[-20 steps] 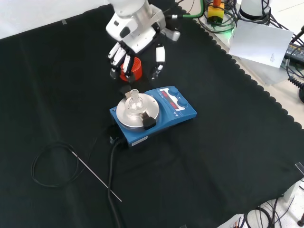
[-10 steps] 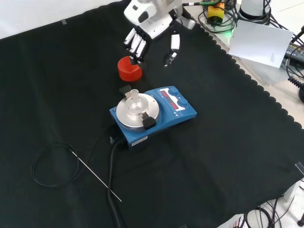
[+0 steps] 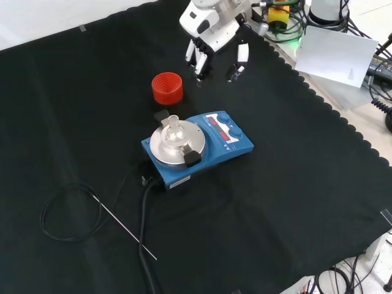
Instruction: Turn on the heater.
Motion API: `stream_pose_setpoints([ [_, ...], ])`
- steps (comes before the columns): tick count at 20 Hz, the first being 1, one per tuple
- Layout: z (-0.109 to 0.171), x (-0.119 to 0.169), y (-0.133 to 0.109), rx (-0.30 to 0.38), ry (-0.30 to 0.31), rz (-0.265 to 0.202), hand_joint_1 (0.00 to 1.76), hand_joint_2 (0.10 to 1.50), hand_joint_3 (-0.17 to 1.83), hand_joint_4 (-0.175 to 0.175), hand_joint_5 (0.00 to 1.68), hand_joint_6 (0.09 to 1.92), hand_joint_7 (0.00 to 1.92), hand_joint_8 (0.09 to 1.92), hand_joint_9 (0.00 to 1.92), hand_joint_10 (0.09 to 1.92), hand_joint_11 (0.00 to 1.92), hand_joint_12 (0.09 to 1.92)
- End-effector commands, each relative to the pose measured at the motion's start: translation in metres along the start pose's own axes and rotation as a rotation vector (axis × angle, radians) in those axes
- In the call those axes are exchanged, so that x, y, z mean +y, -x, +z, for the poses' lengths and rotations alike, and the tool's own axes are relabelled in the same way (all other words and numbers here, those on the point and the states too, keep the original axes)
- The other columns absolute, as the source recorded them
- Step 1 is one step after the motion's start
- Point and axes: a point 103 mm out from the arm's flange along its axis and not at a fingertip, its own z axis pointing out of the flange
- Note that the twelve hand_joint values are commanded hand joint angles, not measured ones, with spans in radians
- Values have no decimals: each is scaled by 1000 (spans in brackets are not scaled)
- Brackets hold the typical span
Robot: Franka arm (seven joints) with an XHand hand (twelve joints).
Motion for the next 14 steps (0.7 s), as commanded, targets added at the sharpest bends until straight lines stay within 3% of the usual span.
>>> stream_pose_setpoints([
  [1,22,-9,-11,-36,-148,-8,1023,673,690,-86,556,669,1179,921,1349,701,929,1069],
  [3,30,-9,-13,-41,-213,-2,1029,686,684,-91,533,656,1223,978,1396,751,1024,1007],
  [6,42,-8,-17,-59,-286,-4,1041,709,666,-97,473,622,1313,1133,1454,965,1216,926],
  [10,52,-10,-22,-56,-316,-12,1042,745,646,-92,415,568,1438,1345,1566,1259,1407,922],
  [14,59,-12,-27,-53,-341,-17,1091,790,637,-85,382,542,1531,1452,1669,1382,1539,955],
])
